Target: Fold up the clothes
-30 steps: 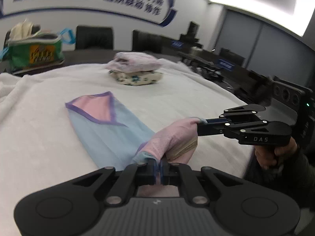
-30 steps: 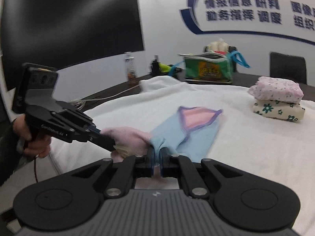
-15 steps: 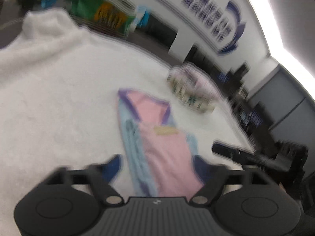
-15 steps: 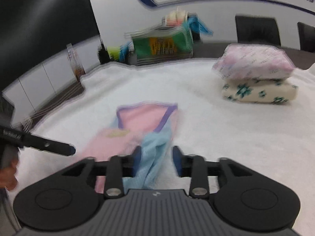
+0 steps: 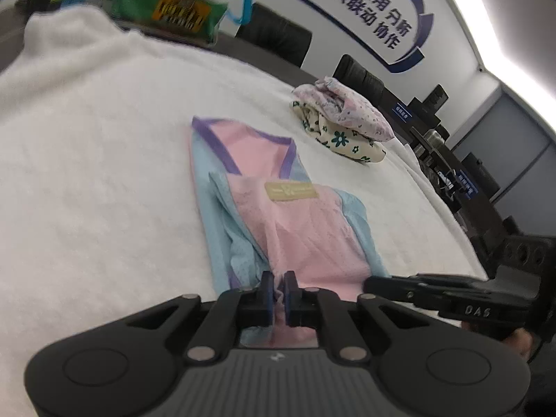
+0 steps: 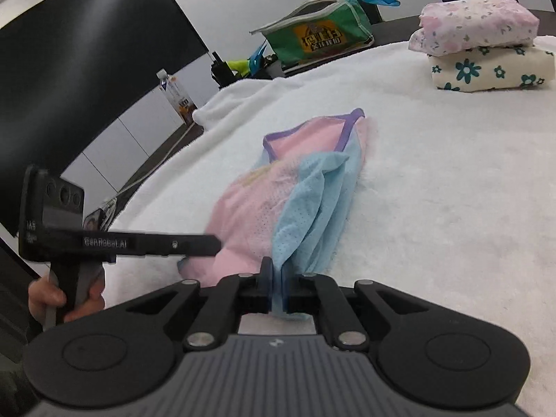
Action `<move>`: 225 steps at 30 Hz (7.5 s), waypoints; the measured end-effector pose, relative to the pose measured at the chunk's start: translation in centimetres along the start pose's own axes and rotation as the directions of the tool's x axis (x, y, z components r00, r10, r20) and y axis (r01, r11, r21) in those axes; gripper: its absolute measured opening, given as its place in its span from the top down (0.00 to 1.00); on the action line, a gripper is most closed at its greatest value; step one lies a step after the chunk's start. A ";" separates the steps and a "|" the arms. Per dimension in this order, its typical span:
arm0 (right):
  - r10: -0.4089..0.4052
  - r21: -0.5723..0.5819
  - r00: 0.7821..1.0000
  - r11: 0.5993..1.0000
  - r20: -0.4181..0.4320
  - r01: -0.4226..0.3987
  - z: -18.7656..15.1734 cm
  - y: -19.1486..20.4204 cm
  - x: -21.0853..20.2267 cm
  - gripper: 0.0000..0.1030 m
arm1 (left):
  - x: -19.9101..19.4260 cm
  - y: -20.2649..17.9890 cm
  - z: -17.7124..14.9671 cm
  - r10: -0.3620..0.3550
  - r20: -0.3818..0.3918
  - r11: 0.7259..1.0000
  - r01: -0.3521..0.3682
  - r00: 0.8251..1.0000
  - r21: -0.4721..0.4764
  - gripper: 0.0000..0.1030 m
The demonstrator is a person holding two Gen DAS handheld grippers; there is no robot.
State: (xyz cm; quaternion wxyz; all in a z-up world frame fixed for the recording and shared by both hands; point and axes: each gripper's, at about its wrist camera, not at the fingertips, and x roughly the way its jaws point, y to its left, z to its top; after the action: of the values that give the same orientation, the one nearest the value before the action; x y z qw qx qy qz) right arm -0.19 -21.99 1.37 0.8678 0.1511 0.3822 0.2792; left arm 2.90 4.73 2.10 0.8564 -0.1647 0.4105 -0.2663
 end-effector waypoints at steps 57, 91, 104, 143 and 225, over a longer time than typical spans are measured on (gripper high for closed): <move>-0.049 -0.374 0.996 0.924 0.080 0.076 -1.8 1.6 -3.3 0.75 | -4.9 -0.5 -2.3 -0.052 -0.013 0.983 0.054 0.999 0.177 0.66; -0.258 -0.084 0.964 0.964 -0.065 0.253 13.7 -5.1 11.8 0.94 | 8.5 3.3 13.7 0.176 -0.086 0.984 -0.177 0.981 -0.001 0.99; -0.145 -0.273 0.977 0.944 0.160 0.185 9.6 0.9 1.1 0.95 | 0.1 0.1 5.5 0.124 0.051 0.988 -0.128 0.991 0.088 0.99; -0.210 -0.285 0.970 0.929 0.120 0.236 0.5 3.4 2.1 0.58 | -1.6 -1.1 -0.5 0.158 0.084 0.987 -0.155 0.984 -0.036 0.39; -0.412 -0.116 0.777 0.846 0.477 0.520 25.4 -15.4 -3.3 0.86 | 18.6 -18.4 23.6 0.189 0.343 0.899 -0.303 0.920 0.317 0.84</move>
State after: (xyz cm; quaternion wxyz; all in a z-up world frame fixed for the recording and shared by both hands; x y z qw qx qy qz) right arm 22.65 -37.51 12.84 0.9841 0.0025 0.1678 0.0576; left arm 25.37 -19.58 14.26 0.9517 0.0117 0.2351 -0.1973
